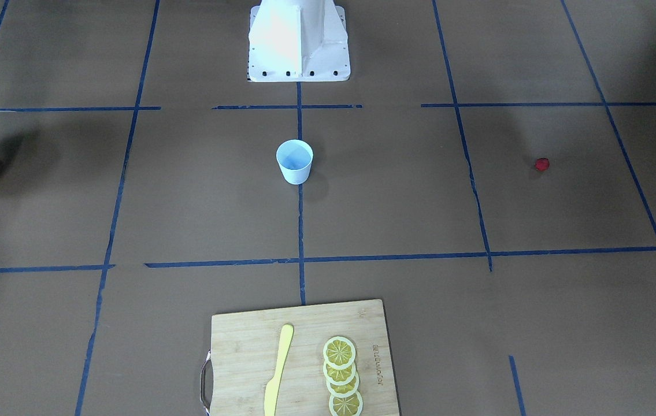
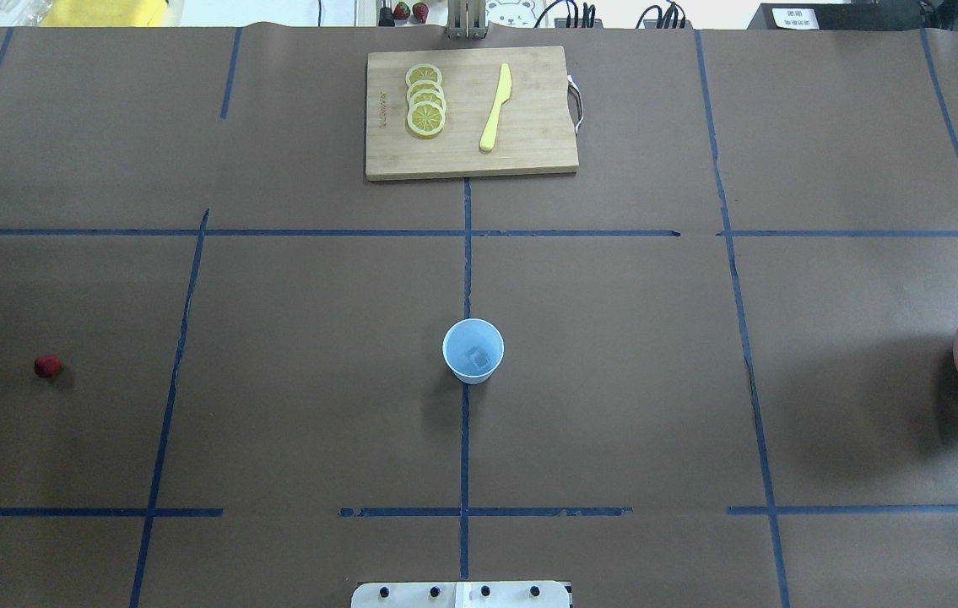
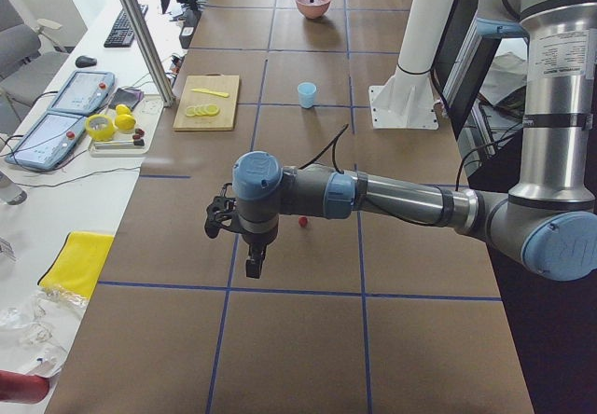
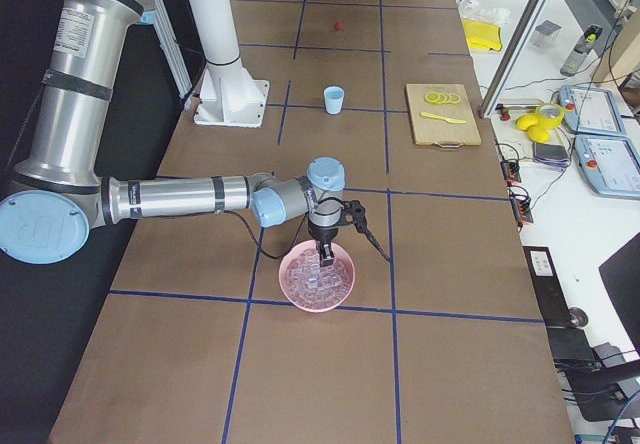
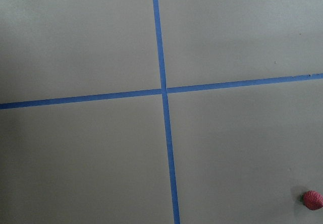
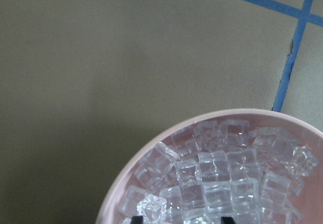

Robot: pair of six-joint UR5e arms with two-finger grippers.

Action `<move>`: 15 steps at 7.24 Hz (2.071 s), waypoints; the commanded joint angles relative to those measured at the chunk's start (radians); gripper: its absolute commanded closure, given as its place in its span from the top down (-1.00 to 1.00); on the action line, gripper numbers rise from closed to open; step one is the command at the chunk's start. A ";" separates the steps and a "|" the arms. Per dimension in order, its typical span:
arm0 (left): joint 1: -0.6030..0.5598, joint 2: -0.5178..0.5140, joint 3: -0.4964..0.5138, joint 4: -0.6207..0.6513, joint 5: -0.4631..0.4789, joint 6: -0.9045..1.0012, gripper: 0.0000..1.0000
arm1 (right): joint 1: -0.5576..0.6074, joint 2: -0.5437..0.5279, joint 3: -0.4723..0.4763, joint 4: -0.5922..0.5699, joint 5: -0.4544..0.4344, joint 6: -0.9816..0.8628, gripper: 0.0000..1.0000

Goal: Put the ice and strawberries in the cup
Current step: 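Grasp another ice cube from the bowl with the right gripper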

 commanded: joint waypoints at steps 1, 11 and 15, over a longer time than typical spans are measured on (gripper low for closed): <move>0.000 0.000 -0.001 0.000 0.000 0.000 1.00 | -0.003 -0.002 -0.013 0.000 -0.004 -0.041 0.20; 0.000 0.001 -0.012 0.002 -0.002 0.000 1.00 | -0.024 -0.009 -0.036 -0.002 -0.002 -0.043 0.09; 0.000 0.001 -0.013 0.002 -0.002 -0.002 1.00 | -0.024 -0.015 -0.038 -0.002 -0.001 -0.056 -0.08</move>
